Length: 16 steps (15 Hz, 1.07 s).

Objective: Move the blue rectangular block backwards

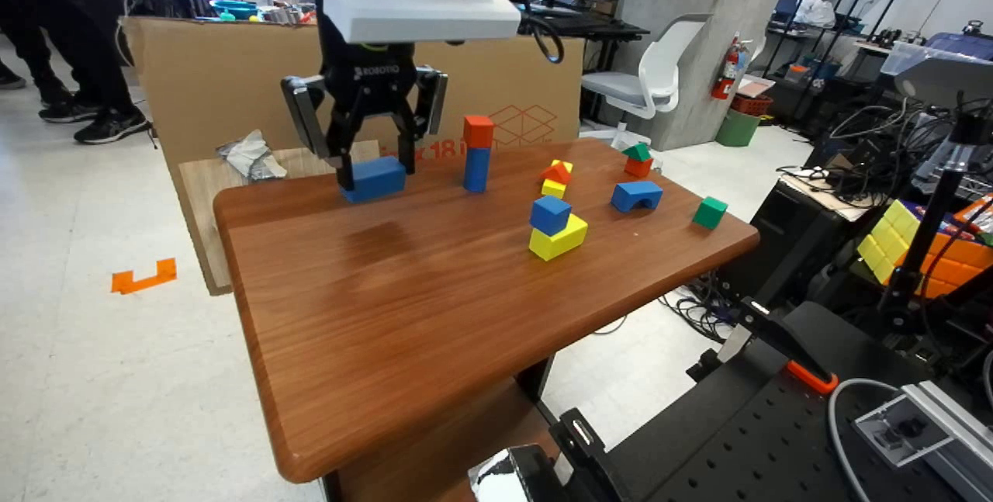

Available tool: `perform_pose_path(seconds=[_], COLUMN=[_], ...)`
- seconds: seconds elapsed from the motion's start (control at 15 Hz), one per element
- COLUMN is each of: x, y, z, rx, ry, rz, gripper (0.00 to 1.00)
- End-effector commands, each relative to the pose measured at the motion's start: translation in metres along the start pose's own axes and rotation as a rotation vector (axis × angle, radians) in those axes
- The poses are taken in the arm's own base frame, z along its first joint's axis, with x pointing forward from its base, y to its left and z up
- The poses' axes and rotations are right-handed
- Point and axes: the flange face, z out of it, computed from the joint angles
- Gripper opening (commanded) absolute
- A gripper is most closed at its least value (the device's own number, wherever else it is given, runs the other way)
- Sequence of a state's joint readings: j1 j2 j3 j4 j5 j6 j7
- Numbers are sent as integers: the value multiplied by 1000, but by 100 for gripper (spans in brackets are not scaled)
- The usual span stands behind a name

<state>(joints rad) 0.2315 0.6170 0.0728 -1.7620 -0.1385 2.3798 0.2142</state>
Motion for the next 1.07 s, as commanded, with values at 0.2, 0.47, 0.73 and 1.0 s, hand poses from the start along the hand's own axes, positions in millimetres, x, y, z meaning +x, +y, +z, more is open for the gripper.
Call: perform_pose_path(seconds=[0.2,0.47,0.73,1.0], x=[22,27,26,14], y=[-7,-8,-8,-3], z=[25,26,16,-23], rx=[55,71,72,89], ry=[-79,-99,-96,-58], rz=[81,99,111,133], gripper=[41,41,100,100])
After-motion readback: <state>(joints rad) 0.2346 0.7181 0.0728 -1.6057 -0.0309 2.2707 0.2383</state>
